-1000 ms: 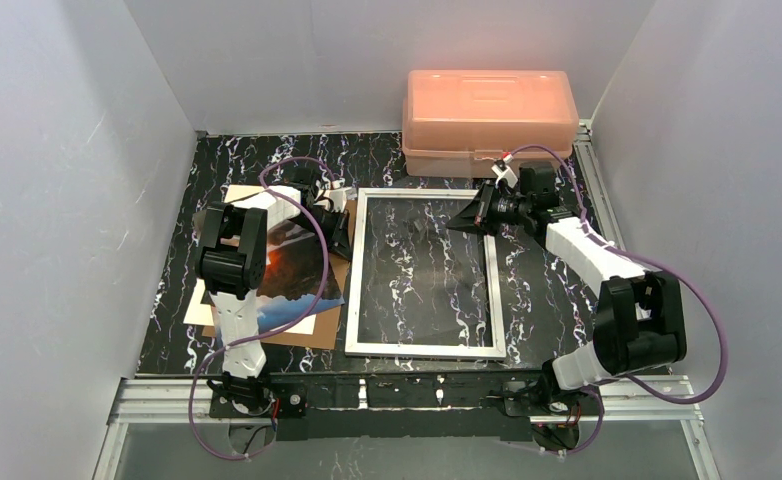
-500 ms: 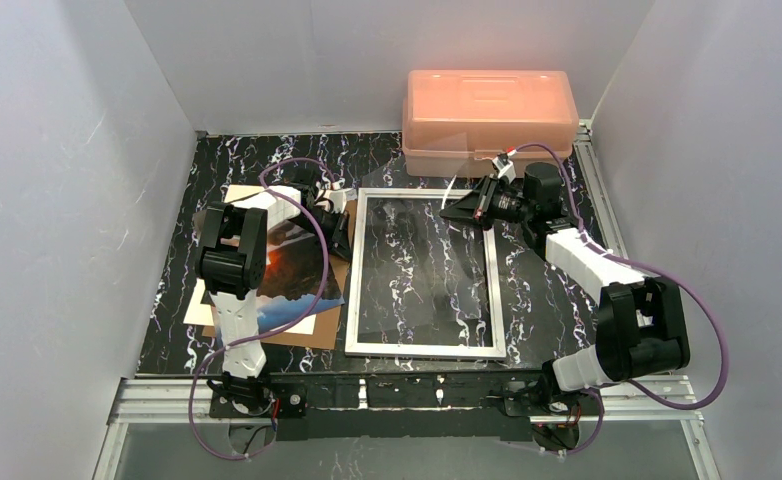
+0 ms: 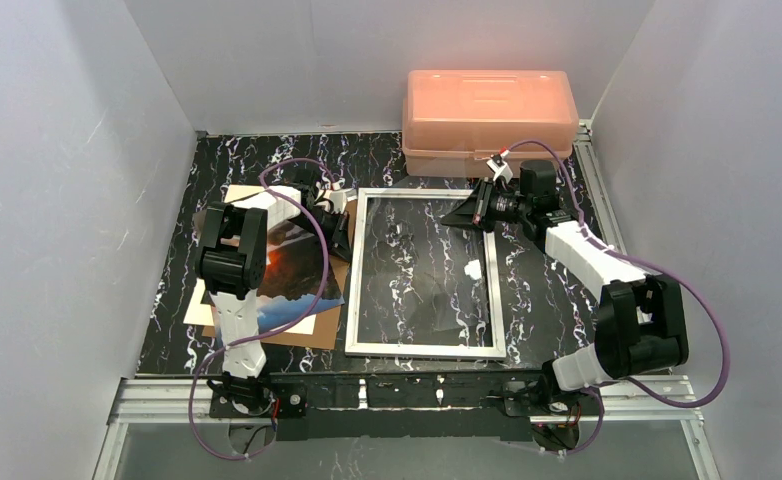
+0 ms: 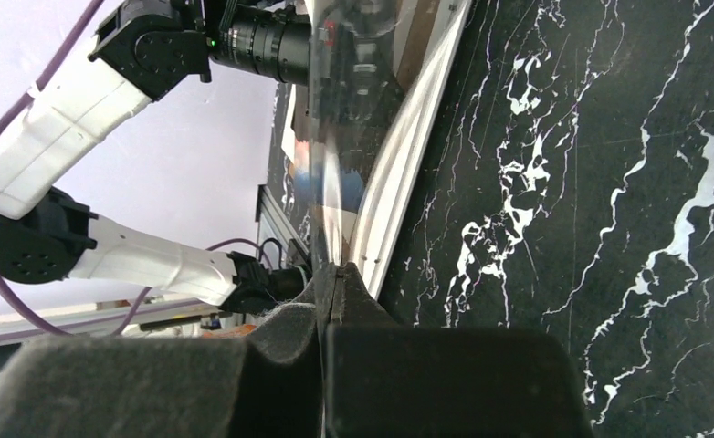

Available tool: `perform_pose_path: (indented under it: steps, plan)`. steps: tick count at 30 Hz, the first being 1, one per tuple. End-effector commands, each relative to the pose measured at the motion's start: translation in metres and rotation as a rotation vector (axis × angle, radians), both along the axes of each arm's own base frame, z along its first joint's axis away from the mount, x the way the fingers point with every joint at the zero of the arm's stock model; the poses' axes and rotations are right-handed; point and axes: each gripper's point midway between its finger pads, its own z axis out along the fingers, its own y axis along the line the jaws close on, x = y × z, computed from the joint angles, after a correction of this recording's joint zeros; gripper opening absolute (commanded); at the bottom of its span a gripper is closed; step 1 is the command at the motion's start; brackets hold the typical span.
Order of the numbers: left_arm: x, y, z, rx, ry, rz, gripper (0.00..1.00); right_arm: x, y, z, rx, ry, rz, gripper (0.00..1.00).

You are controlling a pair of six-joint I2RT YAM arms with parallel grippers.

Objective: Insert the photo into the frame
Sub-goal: Adjust the photo frame item on the photo frame.

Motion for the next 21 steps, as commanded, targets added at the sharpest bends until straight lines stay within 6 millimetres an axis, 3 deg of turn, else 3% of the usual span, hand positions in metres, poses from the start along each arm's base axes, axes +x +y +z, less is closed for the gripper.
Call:
perform_pose_path:
  steps: [1,7,21]
  plan:
    - [-0.002,-0.003,0.012,-0.033,-0.002,-0.013,0.0,0.007,0.001,0.017,-0.045,-0.097,0.045,0.01]
    - [-0.003,-0.003,0.011,-0.036,0.0,-0.014,0.0,0.023,0.002,0.036,-0.055,-0.196,0.056,0.01]
    - [-0.004,-0.003,0.011,-0.04,0.006,-0.013,0.0,0.022,0.002,0.024,-0.053,-0.136,0.039,0.01]
